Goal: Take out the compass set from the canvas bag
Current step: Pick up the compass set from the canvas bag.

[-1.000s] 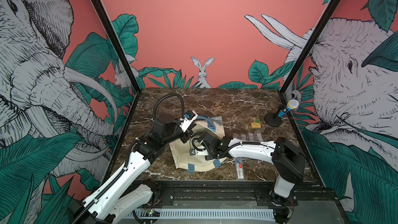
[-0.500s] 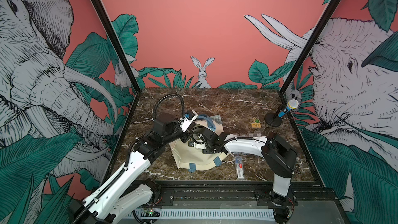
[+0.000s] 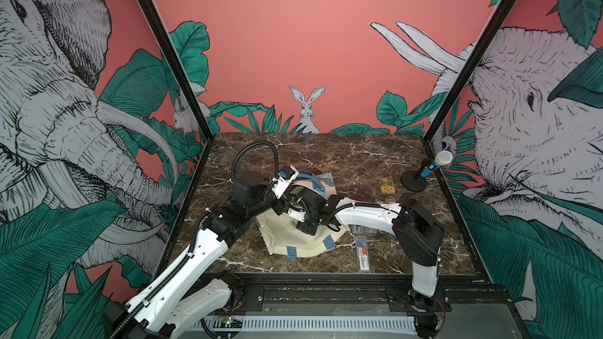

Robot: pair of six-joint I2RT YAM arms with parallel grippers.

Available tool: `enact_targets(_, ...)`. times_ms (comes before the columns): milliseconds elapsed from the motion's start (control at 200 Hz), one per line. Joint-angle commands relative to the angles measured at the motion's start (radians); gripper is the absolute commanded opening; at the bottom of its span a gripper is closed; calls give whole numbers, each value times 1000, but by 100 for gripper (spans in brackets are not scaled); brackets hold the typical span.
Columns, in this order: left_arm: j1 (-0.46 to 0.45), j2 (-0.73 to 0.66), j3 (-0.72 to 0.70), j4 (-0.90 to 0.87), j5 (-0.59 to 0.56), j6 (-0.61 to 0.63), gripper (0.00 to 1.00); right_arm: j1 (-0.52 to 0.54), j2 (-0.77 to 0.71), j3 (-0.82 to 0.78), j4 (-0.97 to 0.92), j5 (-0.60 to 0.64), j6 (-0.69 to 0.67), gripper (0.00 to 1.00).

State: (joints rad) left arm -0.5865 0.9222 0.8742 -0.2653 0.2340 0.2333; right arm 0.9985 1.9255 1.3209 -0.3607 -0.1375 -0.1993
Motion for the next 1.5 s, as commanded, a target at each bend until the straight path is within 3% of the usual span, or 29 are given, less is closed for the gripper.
enact_targets(0, -6, -16, 4, 26, 41, 4, 0, -17, -18, 22, -19, -105, 59, 49)
enact_targets(135, -5, -17, 4, 27, 42, 3, 0, -46, -24, 48, -9, -56, 27, 60)
enact_targets(295, -4, -29, -1, 26, 36, 0, 0, -84, 18, 90, 25, -32, 128, 75)
enact_targets(545, -6, -24, -2, 27, 42, 0, 0, -123, 60, 55, 92, -72, 233, 87)
enact_targets(755, -6, -23, -1, 27, 38, 3, 0, -127, 91, 98, -33, -108, 309, 86)
enact_targets(1070, -6, -22, 0, 26, 37, 2, 0, -118, 32, 144, -176, -73, 552, 65)
enact_targets(1335, -6, -28, -3, 30, 40, 0, 0, -96, -60, 134, -138, 183, 859, 71)
enact_targets(1495, -6, -29, -4, 30, 42, 0, 0, -55, -38, 169, -189, 350, 934, 73)
